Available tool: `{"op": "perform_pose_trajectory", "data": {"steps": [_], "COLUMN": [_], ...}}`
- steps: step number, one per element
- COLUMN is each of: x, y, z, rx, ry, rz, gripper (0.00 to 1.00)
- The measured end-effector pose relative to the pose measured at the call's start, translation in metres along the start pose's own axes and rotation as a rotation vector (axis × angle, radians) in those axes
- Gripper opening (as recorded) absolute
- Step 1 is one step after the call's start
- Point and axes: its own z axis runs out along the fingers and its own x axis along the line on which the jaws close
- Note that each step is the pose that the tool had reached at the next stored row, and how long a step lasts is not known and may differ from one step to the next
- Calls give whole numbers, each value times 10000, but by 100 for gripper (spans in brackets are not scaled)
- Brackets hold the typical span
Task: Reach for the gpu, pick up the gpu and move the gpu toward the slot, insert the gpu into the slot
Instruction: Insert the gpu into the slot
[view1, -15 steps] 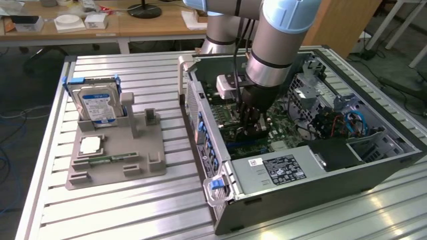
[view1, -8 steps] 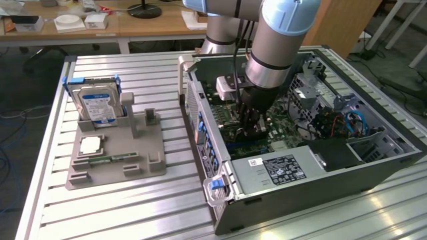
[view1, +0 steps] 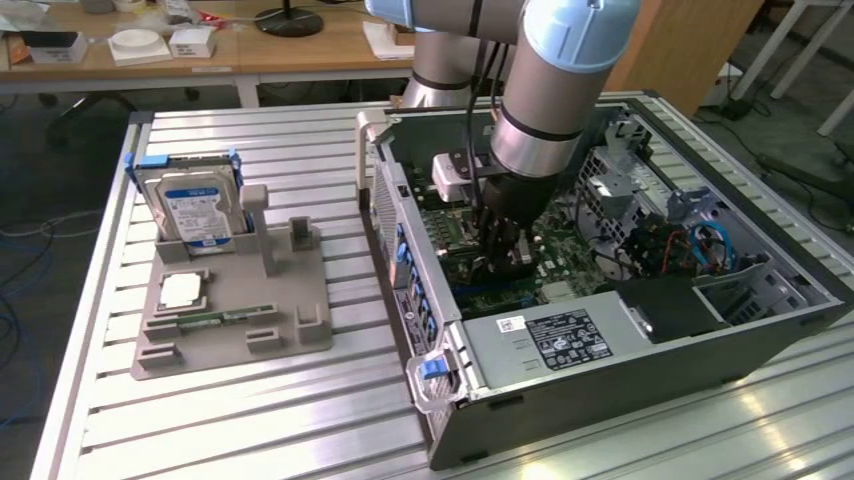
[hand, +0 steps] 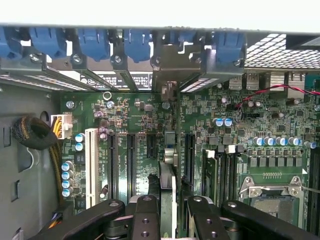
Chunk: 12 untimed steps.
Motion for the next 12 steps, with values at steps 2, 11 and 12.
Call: {"op": "perform_pose_trajectory", "data": {"steps": [2, 11, 12], "x": [1, 1, 1], "y": [0, 0, 0], "z": [13, 24, 24], "rx": [-3, 0, 0], "ry": [8, 0, -1], "rz": [0, 1, 0], "gripper": [27, 27, 27]}}
